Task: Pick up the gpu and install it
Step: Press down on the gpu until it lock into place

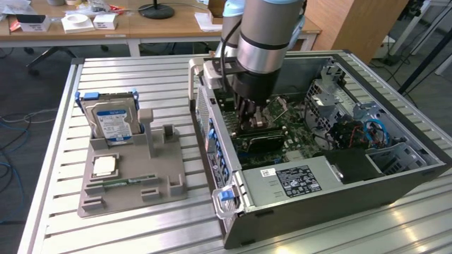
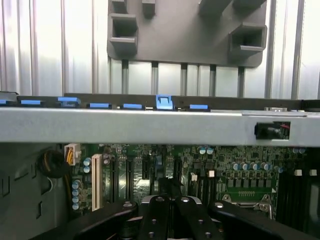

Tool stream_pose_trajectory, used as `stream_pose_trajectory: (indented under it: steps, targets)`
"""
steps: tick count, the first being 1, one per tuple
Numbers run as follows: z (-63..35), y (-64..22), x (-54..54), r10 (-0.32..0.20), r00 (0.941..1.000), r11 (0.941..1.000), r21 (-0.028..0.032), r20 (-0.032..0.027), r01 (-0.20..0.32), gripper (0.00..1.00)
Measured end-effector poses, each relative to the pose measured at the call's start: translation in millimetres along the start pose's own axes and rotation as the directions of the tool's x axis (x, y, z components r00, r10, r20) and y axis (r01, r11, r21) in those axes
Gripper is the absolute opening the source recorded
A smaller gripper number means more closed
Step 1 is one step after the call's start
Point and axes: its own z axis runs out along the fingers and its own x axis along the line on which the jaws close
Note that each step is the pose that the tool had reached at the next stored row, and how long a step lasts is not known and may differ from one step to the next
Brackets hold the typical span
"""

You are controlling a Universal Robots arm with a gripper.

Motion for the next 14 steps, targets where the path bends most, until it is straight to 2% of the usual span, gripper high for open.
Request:
stream_pose_trajectory:
  steps: [8, 14]
  targets:
    - [-0.3, 18.6, 0.0, 0.001, 1.0, 1.0, 0.0002, 0.0001, -0.001, 0.1]
    - [-0.4, 21.0, 0.0, 0.001, 1.0, 1.0, 0.0001, 0.0, -0.001, 0.1]
